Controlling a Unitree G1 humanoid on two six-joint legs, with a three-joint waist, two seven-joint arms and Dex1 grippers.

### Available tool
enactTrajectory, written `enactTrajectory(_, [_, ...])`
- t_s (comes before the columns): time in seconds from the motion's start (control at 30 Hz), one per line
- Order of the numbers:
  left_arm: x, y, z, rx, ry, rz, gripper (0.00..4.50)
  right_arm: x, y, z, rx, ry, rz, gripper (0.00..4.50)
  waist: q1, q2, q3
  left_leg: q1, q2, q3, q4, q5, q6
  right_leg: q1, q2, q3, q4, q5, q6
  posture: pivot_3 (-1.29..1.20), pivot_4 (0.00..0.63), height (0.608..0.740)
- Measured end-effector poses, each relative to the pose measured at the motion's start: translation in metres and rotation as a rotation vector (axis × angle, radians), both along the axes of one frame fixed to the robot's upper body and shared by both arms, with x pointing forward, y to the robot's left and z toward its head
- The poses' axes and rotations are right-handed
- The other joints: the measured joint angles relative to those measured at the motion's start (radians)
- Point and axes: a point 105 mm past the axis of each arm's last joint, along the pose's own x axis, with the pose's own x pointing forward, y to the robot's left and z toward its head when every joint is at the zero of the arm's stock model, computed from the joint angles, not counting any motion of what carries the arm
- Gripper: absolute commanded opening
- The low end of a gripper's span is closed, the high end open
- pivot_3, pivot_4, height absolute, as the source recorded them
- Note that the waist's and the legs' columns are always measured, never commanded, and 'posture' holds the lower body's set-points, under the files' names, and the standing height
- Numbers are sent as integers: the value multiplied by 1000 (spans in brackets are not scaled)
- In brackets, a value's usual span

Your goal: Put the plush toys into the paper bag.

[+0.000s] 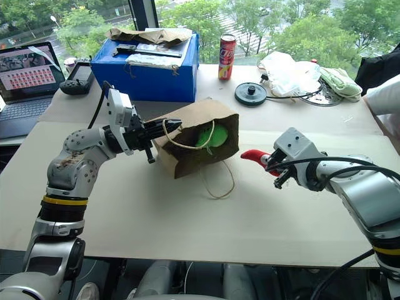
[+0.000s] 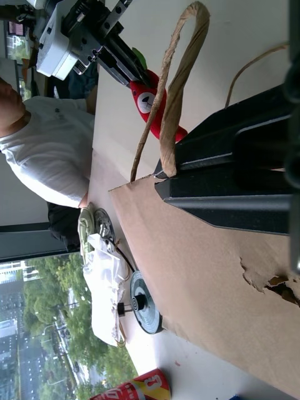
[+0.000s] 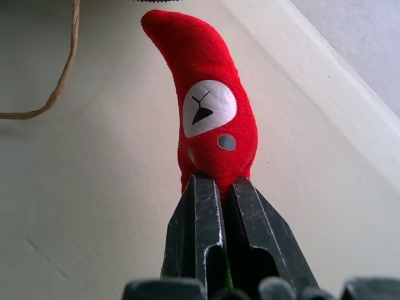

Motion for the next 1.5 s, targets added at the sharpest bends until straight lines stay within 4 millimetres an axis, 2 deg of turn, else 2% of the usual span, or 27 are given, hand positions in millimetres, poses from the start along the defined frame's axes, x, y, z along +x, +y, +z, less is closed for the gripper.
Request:
enactTrajectory(0.07, [0, 0, 0, 0, 0, 0, 0, -1, 5, 5, 11, -17, 26, 19, -3, 0, 0, 0, 1, 0, 0, 0, 0, 0, 1, 0, 0, 0, 0, 0, 150, 739])
enactTrajectory(0.27, [0, -1, 1, -2, -2, -4, 0, 0, 48, 18, 72, -74, 184, 19, -9, 0, 0, 0, 1, 0, 0, 0, 0, 0, 1, 1, 1, 0, 0, 0, 150, 739])
enactTrajectory(0.3, [0, -2, 1, -3, -3, -4, 0, 2, 60, 19, 91, -82, 218, 19, -12, 0, 0, 0, 1, 0, 1, 0, 0, 0, 1, 1, 1, 0, 0, 0, 150, 739])
enactTrajectory(0.43, [0, -6, 3, -9, -5, -14, 0, 7, 97, 11, 129, -65, 299, 19, -14, 0, 0, -1, 1, 0, 1, 0, 0, -1, 1, 1, 1, 0, 0, 0, 150, 739])
enactTrajectory(0.63, [0, -7, 4, -12, 3, -15, 0, 27, 143, 6, 149, -69, 339, 19, -15, 0, 0, -1, 1, 0, 1, 0, -1, -2, 1, 0, 2, 0, -1, 0, 150, 739])
enactTrajectory(0.83, [-1, -9, 4, -14, 2, -19, 0, 43, 174, 6, 178, -90, 331, 19, -15, 0, 0, -2, 1, 1, 0, 1, -1, -3, 1, 0, 3, 0, -1, 0, 150, 739])
enactTrajectory(0.9, [-1, -9, 4, -13, 1, -19, 0, 48, 179, 9, 189, -114, 317, 19, -14, 0, 0, -2, 1, 1, 1, 1, -1, -3, 1, 0, 3, 0, -1, 0, 150, 739])
enactTrajectory(1.03, [-2, -9, 5, -13, -3, -20, 0, 52, 190, 7, 239, -116, 294, 1331, -16, 0, 0, -2, 1, 1, 0, 1, -2, -3, 1, -1, 6, 0, -1, 0, 150, 739])
enactTrajectory(1.23, [-2, -9, 5, -13, -3, -20, 0, 53, 183, 10, 288, -110, 257, 3333, -16, 0, 0, -2, 1, 1, 0, 1, -2, -3, 0, -1, 11, 0, -1, 0, 150, 739])
enactTrajectory(1.37, [-2, -9, 5, -12, -2, -20, 0, 47, 170, 9, 304, -88, 244, 3333, -16, 0, 0, -2, 1, 0, 0, 1, -2, -3, 0, -1, 11, 0, -1, 0, 150, 739])
enactTrajectory(1.5, [-2, -9, 4, -11, -1, -19, 0, 32, 151, 8, 319, -54, 247, 3333, -16, 0, 0, -2, 1, 0, 0, 1, -2, -3, 0, -1, 11, 0, -1, 0, 150, 739])
